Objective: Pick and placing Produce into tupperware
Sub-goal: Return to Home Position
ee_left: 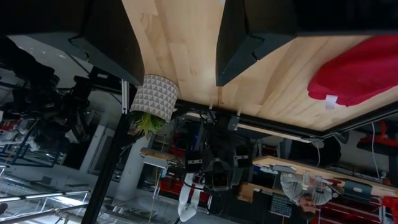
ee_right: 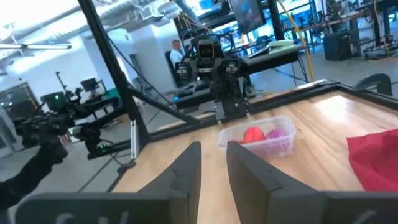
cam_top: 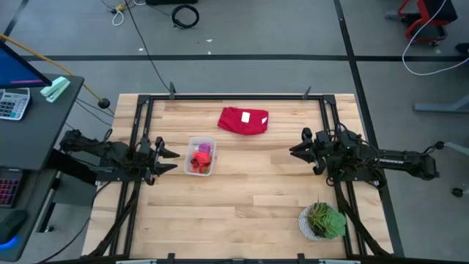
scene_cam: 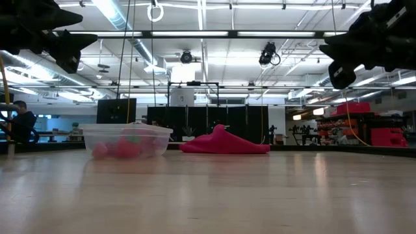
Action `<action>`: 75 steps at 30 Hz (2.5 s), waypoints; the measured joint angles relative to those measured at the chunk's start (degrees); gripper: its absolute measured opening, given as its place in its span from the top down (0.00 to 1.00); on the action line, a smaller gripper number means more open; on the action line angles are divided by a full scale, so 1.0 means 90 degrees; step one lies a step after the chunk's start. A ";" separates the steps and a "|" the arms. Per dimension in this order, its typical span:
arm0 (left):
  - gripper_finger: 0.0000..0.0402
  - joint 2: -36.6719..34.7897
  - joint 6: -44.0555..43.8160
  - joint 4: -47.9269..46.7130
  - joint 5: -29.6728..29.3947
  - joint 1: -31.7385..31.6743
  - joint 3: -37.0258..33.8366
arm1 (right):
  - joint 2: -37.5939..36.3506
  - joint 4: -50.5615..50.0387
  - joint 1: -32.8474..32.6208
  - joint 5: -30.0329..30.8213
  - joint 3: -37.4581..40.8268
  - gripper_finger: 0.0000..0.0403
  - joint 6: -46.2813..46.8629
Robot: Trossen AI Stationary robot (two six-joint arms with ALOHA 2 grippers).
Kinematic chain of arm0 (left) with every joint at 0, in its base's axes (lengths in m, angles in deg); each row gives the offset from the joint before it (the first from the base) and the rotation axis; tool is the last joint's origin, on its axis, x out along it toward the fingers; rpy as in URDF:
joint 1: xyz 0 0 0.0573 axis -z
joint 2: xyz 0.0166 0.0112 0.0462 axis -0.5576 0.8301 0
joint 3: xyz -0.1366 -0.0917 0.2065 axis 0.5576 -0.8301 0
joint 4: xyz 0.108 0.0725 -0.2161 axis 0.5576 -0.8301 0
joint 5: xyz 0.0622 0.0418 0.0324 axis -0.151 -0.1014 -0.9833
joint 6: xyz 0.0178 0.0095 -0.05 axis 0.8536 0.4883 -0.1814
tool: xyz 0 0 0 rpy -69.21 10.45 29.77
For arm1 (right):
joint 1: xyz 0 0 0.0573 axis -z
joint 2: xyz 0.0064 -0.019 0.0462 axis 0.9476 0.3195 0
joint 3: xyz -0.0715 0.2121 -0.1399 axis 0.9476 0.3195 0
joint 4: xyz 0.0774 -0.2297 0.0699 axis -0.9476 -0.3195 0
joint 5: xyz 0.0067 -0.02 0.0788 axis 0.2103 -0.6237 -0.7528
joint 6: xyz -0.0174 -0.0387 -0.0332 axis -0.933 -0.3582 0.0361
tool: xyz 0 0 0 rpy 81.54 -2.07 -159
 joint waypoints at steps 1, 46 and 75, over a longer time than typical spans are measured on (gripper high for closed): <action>0.49 0.0000 0.0002 0.0000 0.0000 0.0000 0.0000 | -0.0013 -0.0026 -0.0007 0.0037 -0.0003 0.79 0.0029; 0.50 0.0112 0.0556 0.0224 0.0255 0.0000 -0.0408 | 0.0291 -0.2032 0.0006 0.3578 -0.0105 0.79 0.0421; 0.51 0.0430 0.0797 0.0134 0.0736 0.0022 -0.0406 | 0.0291 -0.2052 0.0007 0.3578 -0.0115 0.79 0.0421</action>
